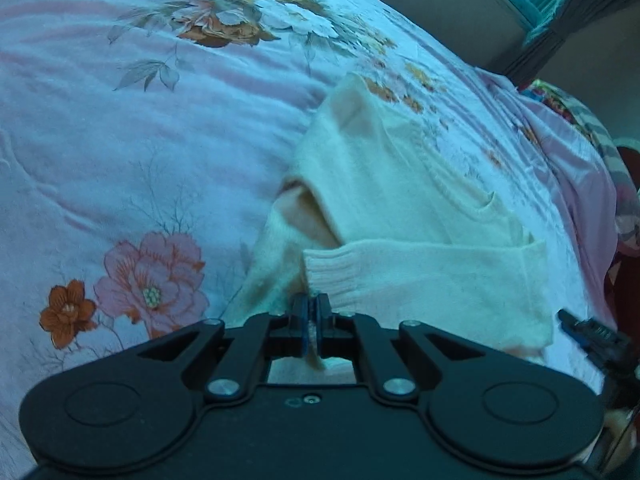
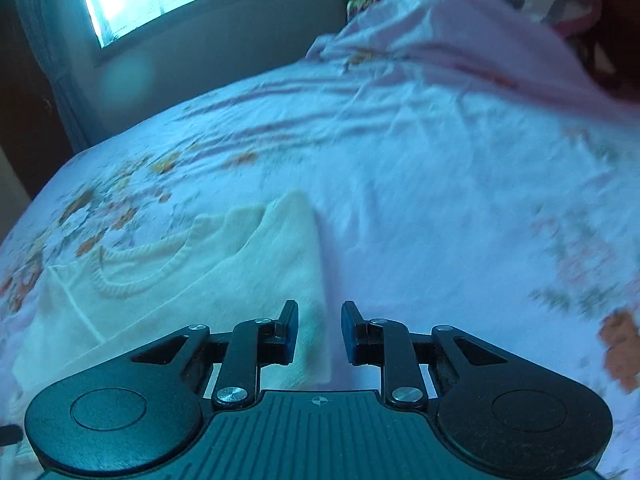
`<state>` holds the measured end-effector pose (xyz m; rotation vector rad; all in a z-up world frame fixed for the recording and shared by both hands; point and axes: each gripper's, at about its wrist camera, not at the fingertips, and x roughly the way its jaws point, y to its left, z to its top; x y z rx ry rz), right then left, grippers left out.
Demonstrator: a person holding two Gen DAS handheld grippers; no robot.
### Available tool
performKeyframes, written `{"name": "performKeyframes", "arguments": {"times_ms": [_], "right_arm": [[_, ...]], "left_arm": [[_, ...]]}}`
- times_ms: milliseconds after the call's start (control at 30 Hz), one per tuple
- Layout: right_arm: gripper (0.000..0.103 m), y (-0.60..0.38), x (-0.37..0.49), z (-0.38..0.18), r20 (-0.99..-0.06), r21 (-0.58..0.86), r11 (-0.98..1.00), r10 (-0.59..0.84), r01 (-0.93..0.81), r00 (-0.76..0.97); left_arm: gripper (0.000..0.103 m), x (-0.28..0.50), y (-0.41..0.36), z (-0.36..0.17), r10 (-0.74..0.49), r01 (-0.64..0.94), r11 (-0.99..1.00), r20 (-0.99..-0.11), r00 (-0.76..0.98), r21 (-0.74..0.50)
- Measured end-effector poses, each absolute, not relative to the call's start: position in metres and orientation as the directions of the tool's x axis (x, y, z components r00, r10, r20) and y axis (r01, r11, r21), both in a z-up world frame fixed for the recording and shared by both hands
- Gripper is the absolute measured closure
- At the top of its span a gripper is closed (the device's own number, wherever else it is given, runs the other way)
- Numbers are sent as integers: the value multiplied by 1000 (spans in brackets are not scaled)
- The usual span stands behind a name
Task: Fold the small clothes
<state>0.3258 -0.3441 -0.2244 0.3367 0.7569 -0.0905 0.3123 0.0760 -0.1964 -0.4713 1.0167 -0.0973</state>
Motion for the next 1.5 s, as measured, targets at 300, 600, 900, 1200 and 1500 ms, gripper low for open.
{"name": "performKeyframes", "arguments": {"times_ms": [300,600,900,1200,1500], "right_arm": [[72,-317,350,-260,-776,101,988,3,120,631],[68,-302,354,-220,-662,153,986,58,59,748],[68,-305,392,-248,-725,115,991,40,65,687],[68,-269,346,-232,-687,236,970,215,-67,694],[68,-288,319,-225,-694,228,974,153,12,704]], "left_arm": [[96,313,71,-197,-280,-119,911,-803,525,-395],[88,310,48,-158,-322,-14,914,-746,583,-405],[92,326,40,-189,-276,-63,927,-787,551,-369],[84,298,66,-198,-346,-133,876,-797,496,-464],[97,302,68,-209,-437,-199,781,-746,503,-592]]}}
